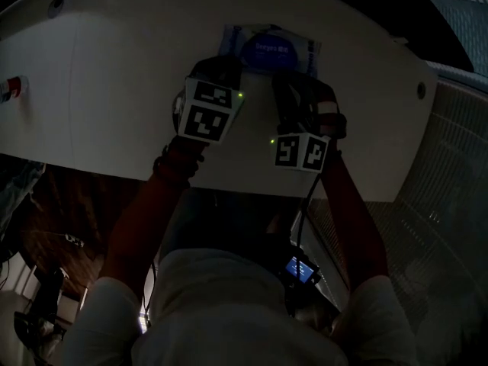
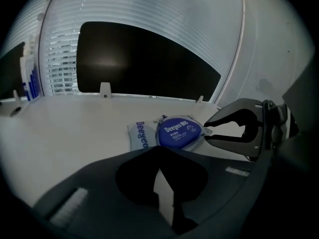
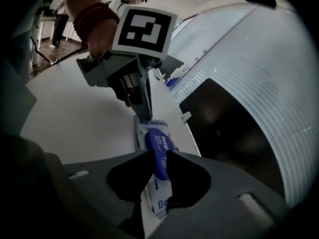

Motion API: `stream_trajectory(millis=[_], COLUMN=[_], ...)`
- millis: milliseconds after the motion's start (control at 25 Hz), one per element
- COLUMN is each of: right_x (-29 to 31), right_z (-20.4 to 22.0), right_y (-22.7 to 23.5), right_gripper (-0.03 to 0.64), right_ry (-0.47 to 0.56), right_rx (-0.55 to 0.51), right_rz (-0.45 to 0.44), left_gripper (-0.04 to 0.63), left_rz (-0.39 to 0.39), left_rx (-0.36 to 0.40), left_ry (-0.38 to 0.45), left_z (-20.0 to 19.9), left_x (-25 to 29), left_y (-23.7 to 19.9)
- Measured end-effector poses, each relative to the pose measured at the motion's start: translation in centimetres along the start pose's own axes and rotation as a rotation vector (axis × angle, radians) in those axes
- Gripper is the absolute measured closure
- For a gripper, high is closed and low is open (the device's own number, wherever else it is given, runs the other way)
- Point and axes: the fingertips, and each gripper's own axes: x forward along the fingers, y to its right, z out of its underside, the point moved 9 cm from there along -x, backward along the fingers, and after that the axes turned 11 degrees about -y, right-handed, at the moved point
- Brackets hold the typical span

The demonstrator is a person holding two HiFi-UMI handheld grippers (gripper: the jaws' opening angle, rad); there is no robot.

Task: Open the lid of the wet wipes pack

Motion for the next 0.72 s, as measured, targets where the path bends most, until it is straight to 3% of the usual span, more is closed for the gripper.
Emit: stream_trajectory(millis=[200,440,600,720], right_x=[1.5,2.6,2.9,3.0], right_z=[0.6,0.7,0.4,0.1], right_y=[-0.8,-1.2,-1.2,-1.1], right_gripper=[0.541,0.54,0.537,0.535], right_ry=[-0.019,-0.019,-0.022,-0.02], right_rx=[-0.098,-0.161,-0.222,-0.257], right_rz=[0.025,0.043,0.074,0.095], left_gripper=[0.592,0.592,0.593,0.592], left_rz=[0.009,0.015,0.003,-0.001], left_rx=[0.009,0.042,0.049,0.059], left_ry=[-0.054,-0.038,-0.114,-0.119], left_z=[0.1,-0.9,0.7,0.7], left_x=[1.3,2.0,2.9,3.0], left_y=[0.0,0.1,0.1,0.1])
